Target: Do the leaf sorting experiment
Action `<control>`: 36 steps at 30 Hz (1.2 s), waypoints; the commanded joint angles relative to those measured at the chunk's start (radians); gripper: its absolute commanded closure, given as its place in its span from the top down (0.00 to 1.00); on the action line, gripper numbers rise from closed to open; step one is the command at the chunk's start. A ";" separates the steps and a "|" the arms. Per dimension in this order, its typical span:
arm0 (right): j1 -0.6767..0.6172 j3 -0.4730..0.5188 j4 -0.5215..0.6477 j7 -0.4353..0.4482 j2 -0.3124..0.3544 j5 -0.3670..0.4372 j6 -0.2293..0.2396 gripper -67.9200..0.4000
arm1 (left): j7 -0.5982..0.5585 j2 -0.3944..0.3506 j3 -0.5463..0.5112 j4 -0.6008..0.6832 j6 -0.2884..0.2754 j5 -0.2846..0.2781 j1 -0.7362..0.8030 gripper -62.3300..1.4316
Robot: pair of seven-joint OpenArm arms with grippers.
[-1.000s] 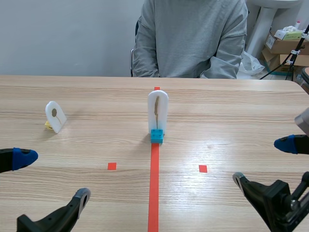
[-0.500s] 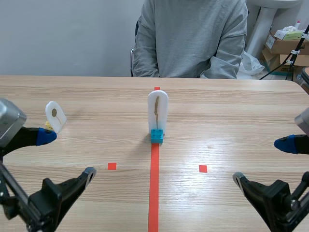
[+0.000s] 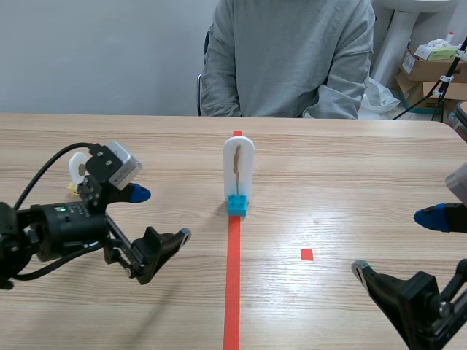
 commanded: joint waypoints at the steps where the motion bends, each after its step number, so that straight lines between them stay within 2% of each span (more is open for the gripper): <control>1: 0.010 0.006 0.014 0.019 0.000 0.007 -0.003 0.97 | -0.015 0.028 0.011 -0.003 0.001 -0.008 -0.047 1.00; 6: 0.010 0.006 0.014 0.019 0.000 0.007 -0.003 0.97 | -0.037 0.107 0.096 -0.166 0.009 0.000 -0.192 1.00; 9: 0.010 0.006 0.014 0.019 0.000 0.007 -0.003 0.97 | -0.049 0.165 0.123 -0.258 0.013 0.048 -0.266 1.00; 13: 0.010 0.006 0.014 0.019 0.000 0.007 -0.003 0.97 | -0.069 0.239 0.141 -0.367 0.035 0.075 -0.346 1.00; 20: 0.010 0.006 0.014 0.019 0.000 0.007 -0.003 0.97 | -0.089 0.343 0.141 -0.511 0.040 0.107 -0.441 1.00; 24: 0.010 0.006 0.014 0.019 0.000 0.007 -0.003 0.97 | -0.089 0.379 0.141 -0.545 0.057 0.146 -0.462 1.00; 28: 0.010 0.006 0.014 0.019 0.000 0.007 -0.003 0.97 | -0.089 0.395 0.143 -0.545 0.061 0.222 -0.463 1.00; 36: 0.010 0.006 0.014 0.019 0.000 0.007 -0.003 0.97 | -0.089 0.401 0.148 -0.545 0.063 0.230 -0.463 1.00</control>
